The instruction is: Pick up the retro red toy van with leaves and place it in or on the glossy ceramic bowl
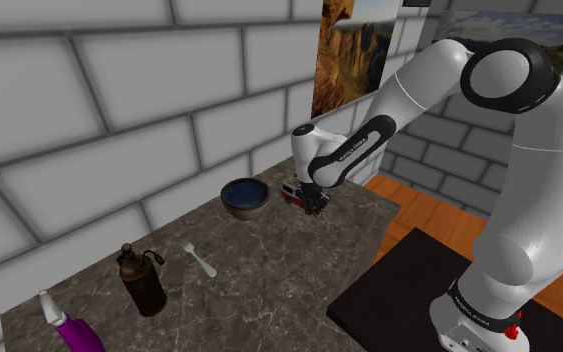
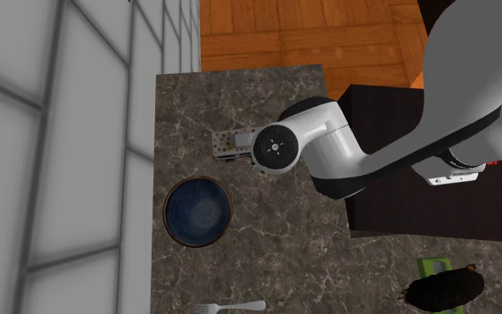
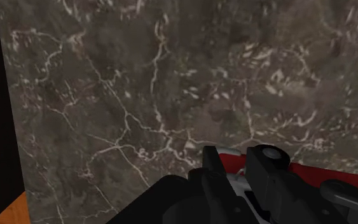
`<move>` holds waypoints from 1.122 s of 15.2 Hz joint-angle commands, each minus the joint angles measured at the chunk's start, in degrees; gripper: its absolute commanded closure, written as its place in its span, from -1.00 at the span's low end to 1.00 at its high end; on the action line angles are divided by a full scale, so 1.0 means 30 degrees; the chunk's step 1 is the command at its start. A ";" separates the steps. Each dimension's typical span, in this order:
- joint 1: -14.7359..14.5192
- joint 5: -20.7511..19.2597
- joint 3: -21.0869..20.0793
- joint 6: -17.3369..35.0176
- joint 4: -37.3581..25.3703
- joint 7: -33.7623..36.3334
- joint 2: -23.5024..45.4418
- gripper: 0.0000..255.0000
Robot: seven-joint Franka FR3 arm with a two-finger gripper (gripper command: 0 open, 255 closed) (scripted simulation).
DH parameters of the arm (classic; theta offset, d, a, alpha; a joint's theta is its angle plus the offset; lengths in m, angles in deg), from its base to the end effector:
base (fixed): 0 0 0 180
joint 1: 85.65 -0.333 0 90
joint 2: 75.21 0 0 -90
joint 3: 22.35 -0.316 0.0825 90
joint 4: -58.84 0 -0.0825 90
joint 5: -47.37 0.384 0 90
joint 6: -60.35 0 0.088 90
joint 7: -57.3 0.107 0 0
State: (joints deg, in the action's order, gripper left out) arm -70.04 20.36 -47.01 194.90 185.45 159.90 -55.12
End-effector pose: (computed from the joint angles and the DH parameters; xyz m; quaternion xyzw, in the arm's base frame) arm 0.5281 0.0814 0.2196 0.7962 -0.5948 0.0232 0.1081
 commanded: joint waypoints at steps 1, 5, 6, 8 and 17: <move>-0.0008 -0.0003 -0.0010 0.0012 -0.0006 -0.0005 0.0002 1.00; -0.0015 -0.0015 -0.0006 0.0020 -0.0010 0.0009 0.0018 1.00; -0.0008 -0.0003 -0.0010 0.0012 -0.0005 -0.0005 0.0002 1.00; 0.0113 0.0369 -0.0190 -0.0335 0.0012 -0.0306 -0.0448 1.00; 0.0544 0.1978 -0.0835 -0.2000 -0.0135 -0.1635 -0.2372 1.00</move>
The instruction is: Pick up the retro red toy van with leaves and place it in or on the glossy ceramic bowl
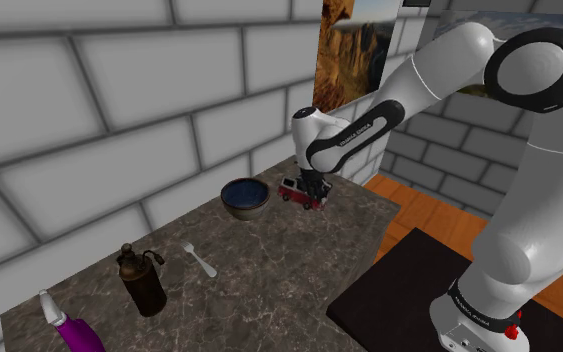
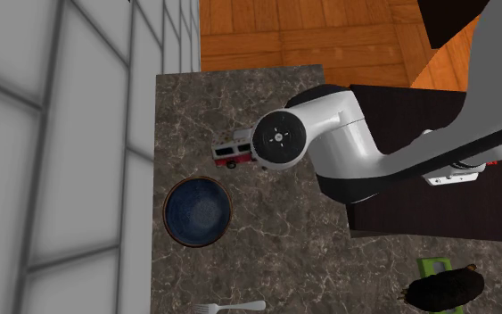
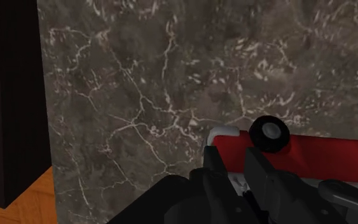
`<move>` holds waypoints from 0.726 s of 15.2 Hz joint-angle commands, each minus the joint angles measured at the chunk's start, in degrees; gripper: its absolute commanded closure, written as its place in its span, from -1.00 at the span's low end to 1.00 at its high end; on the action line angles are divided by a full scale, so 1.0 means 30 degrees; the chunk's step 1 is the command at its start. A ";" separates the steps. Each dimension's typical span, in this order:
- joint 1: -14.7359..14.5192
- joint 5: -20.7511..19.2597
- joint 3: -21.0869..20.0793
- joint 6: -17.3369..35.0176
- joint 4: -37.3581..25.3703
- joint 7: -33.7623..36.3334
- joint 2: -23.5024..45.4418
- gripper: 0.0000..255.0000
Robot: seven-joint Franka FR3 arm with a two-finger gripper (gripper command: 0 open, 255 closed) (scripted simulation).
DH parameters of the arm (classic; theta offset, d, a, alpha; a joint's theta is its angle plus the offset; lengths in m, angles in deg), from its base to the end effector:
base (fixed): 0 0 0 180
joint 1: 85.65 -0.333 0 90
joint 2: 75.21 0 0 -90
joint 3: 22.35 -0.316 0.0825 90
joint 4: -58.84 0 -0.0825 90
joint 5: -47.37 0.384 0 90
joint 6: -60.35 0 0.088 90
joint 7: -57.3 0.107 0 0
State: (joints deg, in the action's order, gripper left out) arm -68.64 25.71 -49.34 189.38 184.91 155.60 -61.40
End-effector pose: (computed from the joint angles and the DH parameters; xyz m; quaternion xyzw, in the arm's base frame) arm 0.5291 0.0830 0.2721 0.7964 -0.5946 0.0233 0.1078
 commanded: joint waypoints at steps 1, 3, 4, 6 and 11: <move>0.0114 0.0364 -0.0113 -0.0356 0.0004 -0.0341 -0.0481 1.00; 0.0178 0.0692 -0.0211 -0.0753 -0.0088 -0.0620 -0.0876 1.00; 0.0207 0.0851 -0.0254 -0.0954 -0.0141 -0.0757 -0.1069 1.00; 0.0259 0.1159 -0.0332 -0.1363 -0.0261 -0.1025 -0.1446 1.00; 0.0359 0.1864 -0.0476 -0.2416 -0.0638 -0.1655 -0.2327 1.00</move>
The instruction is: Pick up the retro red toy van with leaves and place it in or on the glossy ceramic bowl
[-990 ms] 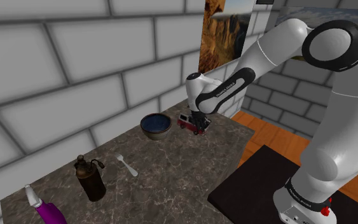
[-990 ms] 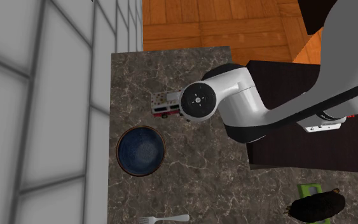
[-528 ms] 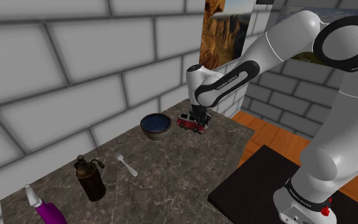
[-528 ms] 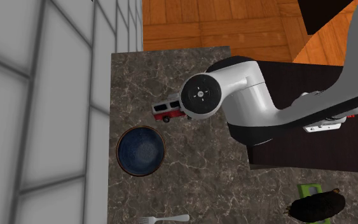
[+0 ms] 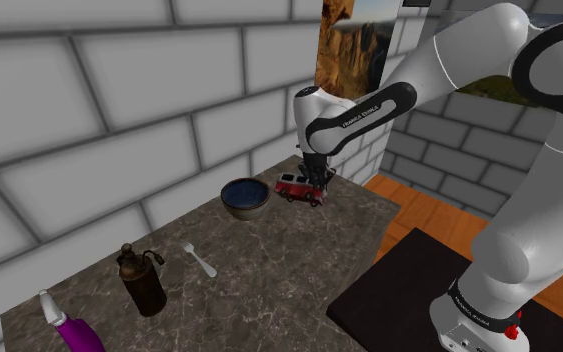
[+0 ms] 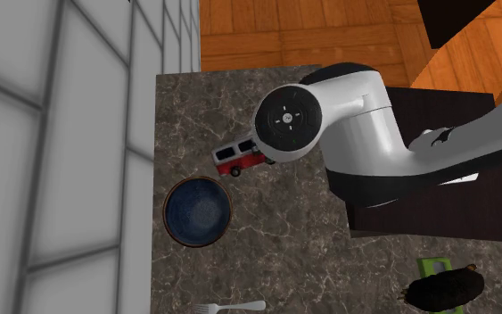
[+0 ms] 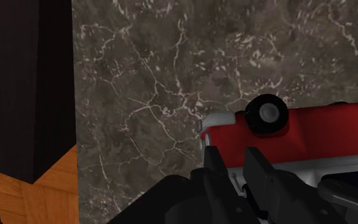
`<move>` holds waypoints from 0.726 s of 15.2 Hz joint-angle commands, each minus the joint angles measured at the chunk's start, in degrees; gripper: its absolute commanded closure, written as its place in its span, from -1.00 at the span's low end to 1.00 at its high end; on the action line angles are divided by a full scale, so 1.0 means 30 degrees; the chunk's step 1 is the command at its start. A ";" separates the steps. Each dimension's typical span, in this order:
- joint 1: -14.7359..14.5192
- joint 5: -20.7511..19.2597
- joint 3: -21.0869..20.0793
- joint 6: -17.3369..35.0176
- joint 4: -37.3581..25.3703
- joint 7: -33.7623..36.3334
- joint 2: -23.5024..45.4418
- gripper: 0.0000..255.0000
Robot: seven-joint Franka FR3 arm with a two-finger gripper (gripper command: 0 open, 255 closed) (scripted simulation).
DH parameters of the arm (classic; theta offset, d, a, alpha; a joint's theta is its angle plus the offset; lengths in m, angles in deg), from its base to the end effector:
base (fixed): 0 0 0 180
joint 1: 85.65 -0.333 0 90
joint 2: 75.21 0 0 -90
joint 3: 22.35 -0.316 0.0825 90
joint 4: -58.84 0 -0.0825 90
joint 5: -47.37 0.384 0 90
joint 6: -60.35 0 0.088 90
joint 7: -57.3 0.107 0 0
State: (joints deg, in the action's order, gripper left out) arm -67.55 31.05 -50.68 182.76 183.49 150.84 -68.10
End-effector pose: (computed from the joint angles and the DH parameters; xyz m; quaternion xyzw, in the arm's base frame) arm 0.5270 0.0811 0.3307 0.7965 -0.5944 0.0228 0.1082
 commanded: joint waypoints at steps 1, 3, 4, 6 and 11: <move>0.0009 0.0215 -0.0047 -0.0422 -0.0251 -0.0189 -0.0257 1.00; 0.0036 0.0461 -0.0082 -0.0858 -0.0442 -0.0419 -0.0577 1.00; 0.0048 0.0578 -0.0096 -0.1078 -0.0545 -0.0531 -0.0731 1.00; 0.0068 0.0800 -0.0118 -0.1523 -0.0762 -0.0746 -0.1026 1.00; 0.0100 0.1229 -0.0143 -0.2509 -0.1296 -0.1181 -0.1613 1.00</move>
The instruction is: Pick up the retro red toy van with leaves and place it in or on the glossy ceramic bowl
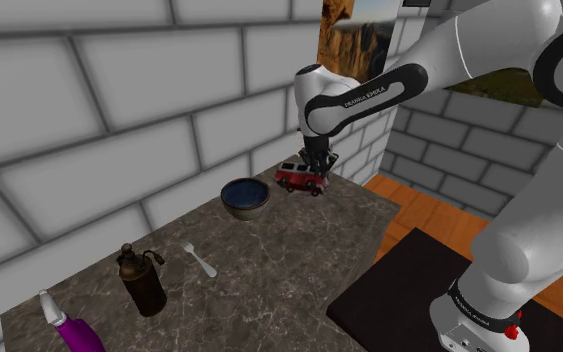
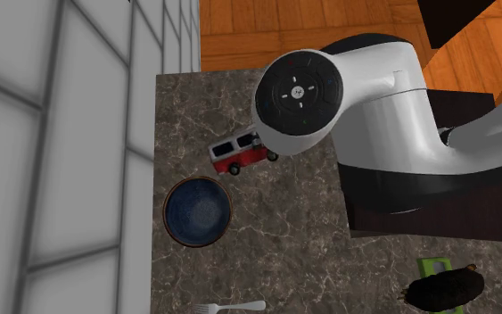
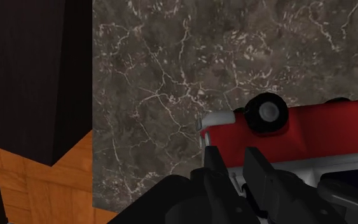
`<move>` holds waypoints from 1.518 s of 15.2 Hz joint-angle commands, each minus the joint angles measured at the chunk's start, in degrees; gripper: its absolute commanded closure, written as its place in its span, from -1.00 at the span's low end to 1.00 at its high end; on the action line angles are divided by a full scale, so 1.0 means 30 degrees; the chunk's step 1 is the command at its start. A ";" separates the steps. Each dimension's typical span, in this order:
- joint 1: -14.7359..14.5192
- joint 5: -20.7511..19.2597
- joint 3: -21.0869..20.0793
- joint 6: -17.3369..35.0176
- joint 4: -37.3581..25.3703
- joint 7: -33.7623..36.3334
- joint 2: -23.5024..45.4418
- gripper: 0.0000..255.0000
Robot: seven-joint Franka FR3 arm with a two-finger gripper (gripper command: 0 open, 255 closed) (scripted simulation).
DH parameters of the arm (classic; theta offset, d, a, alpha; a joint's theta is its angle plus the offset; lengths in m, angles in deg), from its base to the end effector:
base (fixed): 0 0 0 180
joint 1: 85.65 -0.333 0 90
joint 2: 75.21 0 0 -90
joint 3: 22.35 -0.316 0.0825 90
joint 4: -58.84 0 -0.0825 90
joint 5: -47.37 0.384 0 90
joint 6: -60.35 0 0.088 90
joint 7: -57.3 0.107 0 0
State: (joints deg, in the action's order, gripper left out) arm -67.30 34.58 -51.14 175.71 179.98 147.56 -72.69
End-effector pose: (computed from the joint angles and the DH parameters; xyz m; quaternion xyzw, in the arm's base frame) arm 0.5276 0.0826 0.3861 0.7966 -0.5944 0.0228 0.1081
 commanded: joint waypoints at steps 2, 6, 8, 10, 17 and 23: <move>-0.0478 -0.0325 -0.0371 -0.0749 -0.1395 0.0877 0.0924 1.00; -0.1688 -0.1211 -0.0931 -0.2074 -0.4229 0.2711 0.3142 1.00; -0.2427 -0.1688 -0.1093 -0.2817 -0.5814 0.3546 0.4338 1.00; -0.3247 -0.2176 -0.1190 -0.3620 -0.7530 0.4309 0.5589 1.00; -0.6877 -0.3848 -0.0994 -0.7031 -1.5046 0.6186 1.0509 1.00; -0.7437 -0.4227 -0.0783 -0.6569 -1.5566 0.6580 1.1603 1.00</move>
State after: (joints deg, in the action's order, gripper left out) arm -89.63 21.99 -53.51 155.32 132.76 167.06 -37.97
